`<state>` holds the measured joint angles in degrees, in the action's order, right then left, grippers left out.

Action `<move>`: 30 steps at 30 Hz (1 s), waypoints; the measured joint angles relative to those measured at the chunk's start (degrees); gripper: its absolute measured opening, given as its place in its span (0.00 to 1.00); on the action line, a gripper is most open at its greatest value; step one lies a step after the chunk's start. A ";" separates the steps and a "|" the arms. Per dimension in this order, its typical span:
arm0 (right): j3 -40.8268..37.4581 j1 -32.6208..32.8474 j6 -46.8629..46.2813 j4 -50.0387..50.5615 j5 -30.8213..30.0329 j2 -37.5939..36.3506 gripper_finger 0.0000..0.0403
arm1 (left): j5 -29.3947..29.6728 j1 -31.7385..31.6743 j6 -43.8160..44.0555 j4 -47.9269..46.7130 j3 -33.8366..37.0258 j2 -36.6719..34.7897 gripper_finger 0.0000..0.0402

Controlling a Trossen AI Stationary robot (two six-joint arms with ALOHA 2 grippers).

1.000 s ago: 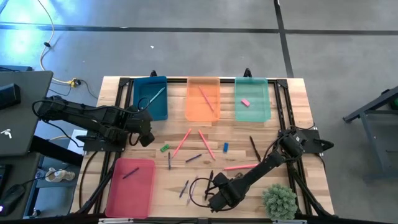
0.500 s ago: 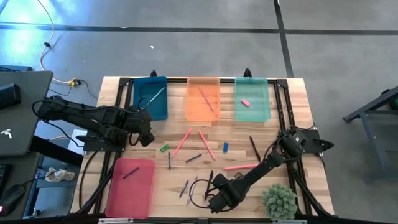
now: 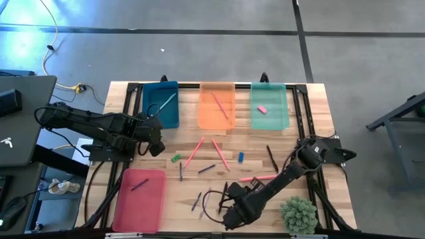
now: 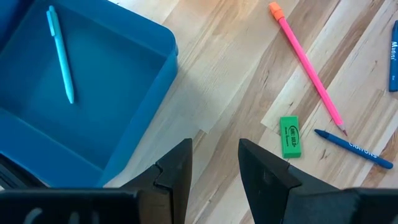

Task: Sort crayons/erasers/pens/pencils in bins
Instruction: Put the orange eraser into the green bin

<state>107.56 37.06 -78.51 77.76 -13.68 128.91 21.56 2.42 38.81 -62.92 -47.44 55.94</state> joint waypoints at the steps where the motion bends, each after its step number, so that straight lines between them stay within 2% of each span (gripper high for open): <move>1: 0.60 -0.24 0.03 2.12 -0.67 -0.03 0.13 | -0.08 0.00 0.00 0.00 0.00 0.00 0.29; 7: 4.40 -2.28 1.01 12.31 -5.72 -0.11 0.13 | -0.17 0.00 0.00 0.00 0.00 0.00 0.29; 21: 2.05 -10.96 13.60 12.36 -12.22 -5.04 0.13 | -0.39 0.00 0.00 0.00 0.02 -0.02 0.29; 26: -4.66 -15.47 16.73 11.95 -13.75 -9.82 0.13 | -0.39 0.00 0.00 0.01 0.02 0.00 0.29; 30: -13.22 -19.54 17.01 10.91 -15.63 -15.96 0.13 | -0.39 0.00 0.00 -0.04 0.02 0.00 0.29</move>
<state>94.34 17.53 -61.50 88.67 -29.32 112.94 21.17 2.42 38.81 -62.96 -47.42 55.94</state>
